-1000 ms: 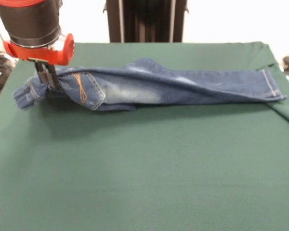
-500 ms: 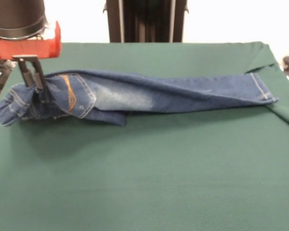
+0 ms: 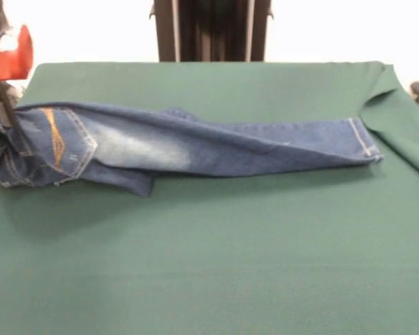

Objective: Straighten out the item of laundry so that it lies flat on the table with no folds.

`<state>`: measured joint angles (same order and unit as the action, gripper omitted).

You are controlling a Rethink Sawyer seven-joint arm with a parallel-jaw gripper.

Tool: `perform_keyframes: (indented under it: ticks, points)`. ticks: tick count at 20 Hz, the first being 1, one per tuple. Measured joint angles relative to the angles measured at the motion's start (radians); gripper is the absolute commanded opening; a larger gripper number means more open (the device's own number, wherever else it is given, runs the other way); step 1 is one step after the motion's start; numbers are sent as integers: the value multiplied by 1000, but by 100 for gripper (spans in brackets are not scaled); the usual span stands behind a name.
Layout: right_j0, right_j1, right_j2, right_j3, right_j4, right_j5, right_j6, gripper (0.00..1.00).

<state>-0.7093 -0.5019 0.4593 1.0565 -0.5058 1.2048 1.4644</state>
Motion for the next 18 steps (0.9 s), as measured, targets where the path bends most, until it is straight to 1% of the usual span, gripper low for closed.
perform_keyframes:
  ticks: [6,11,18]
  points:
    - [-52,45,2,-12,22,-4,0,0]
    - [-60,65,2,-15,23,-13,0,0]
    - [-57,68,2,-19,23,-24,0,0]
